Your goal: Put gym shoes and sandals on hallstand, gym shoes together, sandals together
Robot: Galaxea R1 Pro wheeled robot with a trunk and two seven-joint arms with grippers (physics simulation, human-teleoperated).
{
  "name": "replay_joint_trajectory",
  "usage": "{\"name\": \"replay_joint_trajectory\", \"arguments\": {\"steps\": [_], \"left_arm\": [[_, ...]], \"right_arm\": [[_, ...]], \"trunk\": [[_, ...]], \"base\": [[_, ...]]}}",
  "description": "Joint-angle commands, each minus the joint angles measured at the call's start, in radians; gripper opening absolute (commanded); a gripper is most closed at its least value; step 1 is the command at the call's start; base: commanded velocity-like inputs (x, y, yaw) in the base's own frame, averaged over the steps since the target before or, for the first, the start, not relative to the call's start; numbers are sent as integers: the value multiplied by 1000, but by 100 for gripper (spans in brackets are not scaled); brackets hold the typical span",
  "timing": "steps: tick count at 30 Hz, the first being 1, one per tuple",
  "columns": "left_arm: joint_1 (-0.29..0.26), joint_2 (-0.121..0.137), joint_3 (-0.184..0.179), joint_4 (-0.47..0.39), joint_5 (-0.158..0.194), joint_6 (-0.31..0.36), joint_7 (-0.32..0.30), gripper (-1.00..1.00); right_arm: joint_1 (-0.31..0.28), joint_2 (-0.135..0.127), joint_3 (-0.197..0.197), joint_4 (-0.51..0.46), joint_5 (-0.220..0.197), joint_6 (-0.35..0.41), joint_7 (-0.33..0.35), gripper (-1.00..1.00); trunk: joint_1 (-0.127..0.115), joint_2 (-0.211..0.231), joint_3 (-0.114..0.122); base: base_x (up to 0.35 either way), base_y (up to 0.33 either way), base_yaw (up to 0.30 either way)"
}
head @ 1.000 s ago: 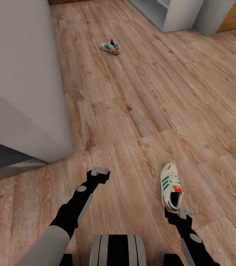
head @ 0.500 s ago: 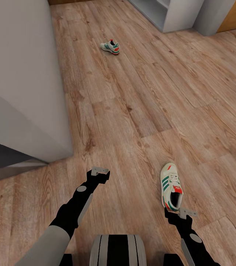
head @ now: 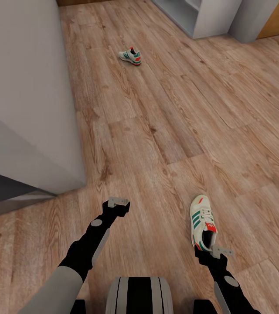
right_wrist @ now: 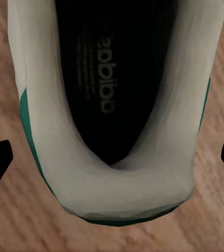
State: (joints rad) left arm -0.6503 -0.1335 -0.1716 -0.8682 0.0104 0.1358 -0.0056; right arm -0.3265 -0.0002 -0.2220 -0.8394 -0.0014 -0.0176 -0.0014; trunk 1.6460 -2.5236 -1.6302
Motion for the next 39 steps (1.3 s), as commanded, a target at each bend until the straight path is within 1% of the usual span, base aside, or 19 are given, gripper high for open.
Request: {"name": "replay_joint_trajectory", "arguments": {"steps": [1, 19, 25, 39], "left_arm": [[0, 0, 0, -2, 1, 6, -1, 100], [0, 0, 0, -2, 1, 6, -1, 100], [0, 0, 0, -2, 2, 6, -1, 100], [0, 0, 0, -2, 1, 5, -1, 100]], "right_arm": [[0, 0, 0, 0, 0, -2, 0, 100], [0, 0, 0, 0, 0, -2, 0, 100], [0, 0, 0, 0, 0, -2, 0, 100], [0, 0, 0, 0, 0, -1, 0, 100]], "trunk": [[0, 0, 0], [0, 0, 0], [3, -2, -24], [3, -2, -24]], "base": [[27, 0, 0], [4, 0, 0], [0, 0, 0], [0, 0, 0]]}}
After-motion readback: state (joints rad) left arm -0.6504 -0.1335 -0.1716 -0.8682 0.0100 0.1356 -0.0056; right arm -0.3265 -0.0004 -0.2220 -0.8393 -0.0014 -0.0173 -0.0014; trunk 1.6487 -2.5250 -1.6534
